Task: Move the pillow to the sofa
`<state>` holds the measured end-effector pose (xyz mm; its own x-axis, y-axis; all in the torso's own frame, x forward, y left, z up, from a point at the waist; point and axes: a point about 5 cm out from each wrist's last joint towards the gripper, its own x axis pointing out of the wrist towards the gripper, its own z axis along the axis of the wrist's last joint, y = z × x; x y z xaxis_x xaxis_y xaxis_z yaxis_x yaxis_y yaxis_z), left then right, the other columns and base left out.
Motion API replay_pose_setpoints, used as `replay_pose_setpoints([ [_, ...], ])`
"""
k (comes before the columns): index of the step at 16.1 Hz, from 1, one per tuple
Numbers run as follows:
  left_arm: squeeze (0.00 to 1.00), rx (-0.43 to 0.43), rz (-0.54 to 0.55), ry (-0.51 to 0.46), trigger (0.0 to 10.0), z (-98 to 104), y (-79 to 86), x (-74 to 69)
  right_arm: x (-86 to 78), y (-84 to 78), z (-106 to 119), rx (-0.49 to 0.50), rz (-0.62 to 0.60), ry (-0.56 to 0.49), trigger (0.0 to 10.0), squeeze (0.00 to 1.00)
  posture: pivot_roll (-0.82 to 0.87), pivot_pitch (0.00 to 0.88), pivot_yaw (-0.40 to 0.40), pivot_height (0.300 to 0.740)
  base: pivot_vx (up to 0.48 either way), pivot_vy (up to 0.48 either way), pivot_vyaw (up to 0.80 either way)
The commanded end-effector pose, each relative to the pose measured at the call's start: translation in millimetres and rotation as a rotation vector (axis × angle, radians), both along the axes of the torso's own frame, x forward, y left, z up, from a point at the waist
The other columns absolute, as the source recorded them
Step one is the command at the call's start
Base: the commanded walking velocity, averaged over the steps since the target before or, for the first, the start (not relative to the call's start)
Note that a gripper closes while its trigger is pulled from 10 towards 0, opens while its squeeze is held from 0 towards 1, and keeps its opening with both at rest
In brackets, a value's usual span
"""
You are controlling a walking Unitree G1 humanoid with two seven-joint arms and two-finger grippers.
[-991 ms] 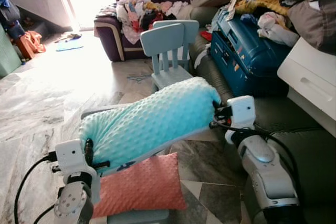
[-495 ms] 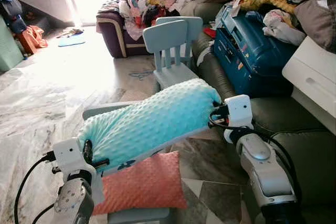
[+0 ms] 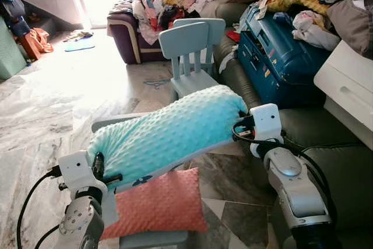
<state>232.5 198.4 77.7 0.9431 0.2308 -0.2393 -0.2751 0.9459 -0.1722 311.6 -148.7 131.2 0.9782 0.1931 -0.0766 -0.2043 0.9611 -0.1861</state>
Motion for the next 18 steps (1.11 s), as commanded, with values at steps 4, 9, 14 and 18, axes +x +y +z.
replay_pose_setpoints([
  [4,0.00,0.000,0.033,-0.045,10.0,10,8.1,-0.4,2.0,-10.0,7,0.028,-0.081,-0.013,10.0,0.00,-0.20,0.000,0.050,0.740,0.000,0.000,0.00],
  [9,0.00,-0.005,0.021,-0.064,10.0,14,4.7,0.6,0.4,-12.3,8,0.045,-0.045,-0.002,10.0,0.00,-0.20,0.000,0.049,0.740,0.000,0.000,0.00],
  [14,0.00,-0.009,0.001,-0.074,10.0,15,0.0,0.7,-0.5,-11.5,9,0.054,-0.029,-0.002,10.0,0.00,-0.20,0.000,0.046,0.740,0.000,0.000,0.00],
  [18,0.00,-0.024,0.001,-0.067,10.0,12,-0.6,-0.6,-0.6,-12.1,9,0.056,-0.025,0.002,10.0,0.00,-0.21,0.000,0.042,0.740,0.000,0.000,-0.25],
])
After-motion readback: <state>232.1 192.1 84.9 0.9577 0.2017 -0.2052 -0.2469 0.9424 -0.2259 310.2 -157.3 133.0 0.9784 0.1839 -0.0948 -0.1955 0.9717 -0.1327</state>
